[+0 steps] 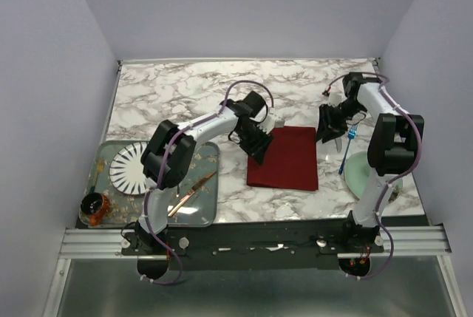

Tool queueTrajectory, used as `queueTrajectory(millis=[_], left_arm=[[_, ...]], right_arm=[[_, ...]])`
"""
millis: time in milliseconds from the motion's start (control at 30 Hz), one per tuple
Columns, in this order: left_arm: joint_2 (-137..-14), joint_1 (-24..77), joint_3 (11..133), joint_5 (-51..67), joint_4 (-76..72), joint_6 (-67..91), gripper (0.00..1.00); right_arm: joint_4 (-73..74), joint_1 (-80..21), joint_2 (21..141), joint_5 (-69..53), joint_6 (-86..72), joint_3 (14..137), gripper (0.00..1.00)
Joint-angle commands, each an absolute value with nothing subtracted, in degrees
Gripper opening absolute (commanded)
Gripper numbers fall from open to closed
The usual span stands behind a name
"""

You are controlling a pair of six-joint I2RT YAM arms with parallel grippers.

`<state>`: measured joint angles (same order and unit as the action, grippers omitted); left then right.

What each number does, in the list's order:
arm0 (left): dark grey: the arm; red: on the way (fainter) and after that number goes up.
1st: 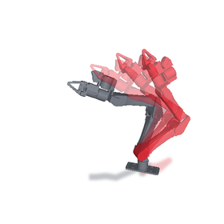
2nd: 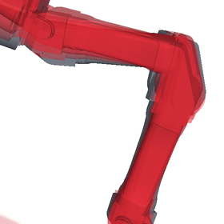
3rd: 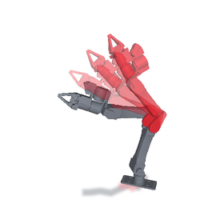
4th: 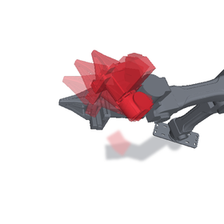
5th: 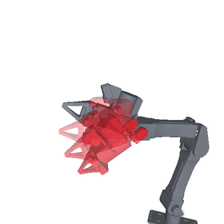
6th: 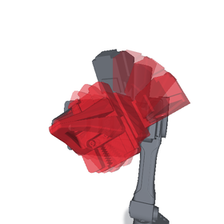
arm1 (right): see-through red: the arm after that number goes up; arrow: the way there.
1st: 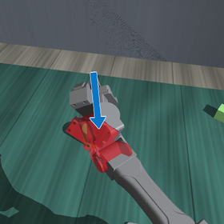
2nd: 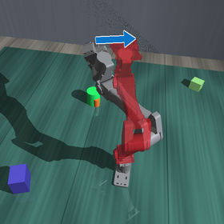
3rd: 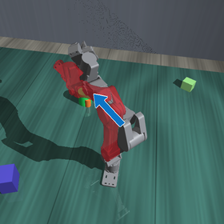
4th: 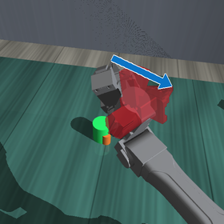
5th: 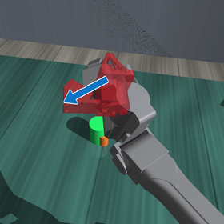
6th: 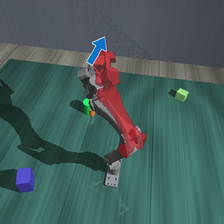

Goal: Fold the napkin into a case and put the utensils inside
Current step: Move the square folded napkin to the center of the board, then smooth out the square-folded napkin at the center of the board.

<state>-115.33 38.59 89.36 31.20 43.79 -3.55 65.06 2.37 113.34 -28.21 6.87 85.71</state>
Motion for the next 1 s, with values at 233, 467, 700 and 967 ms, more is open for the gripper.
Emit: queueTrajectory(millis=[233,467,700,967], left_arm=[[-126.7,36.9,98.3,19.5,53.1,-19.0,0.38],[-126.0,31.6,108.3,17.9,49.1,-22.8,0.59],[-118.0,27.6,106.4,25.2,46.1,-15.0,0.63],[-101.4,24.1,90.8,25.3,34.2,-4.6,0.66]], right_arm=[[63.3,2.7,120.9,-34.1,13.3,105.4,0.61],[58.9,0.1,125.7,-36.5,12.5,106.9,0.69],[58.4,-1.6,127.9,-35.8,12.9,103.7,0.5],[56.5,-1.6,121.6,-30.1,16.4,90.5,0.29]])
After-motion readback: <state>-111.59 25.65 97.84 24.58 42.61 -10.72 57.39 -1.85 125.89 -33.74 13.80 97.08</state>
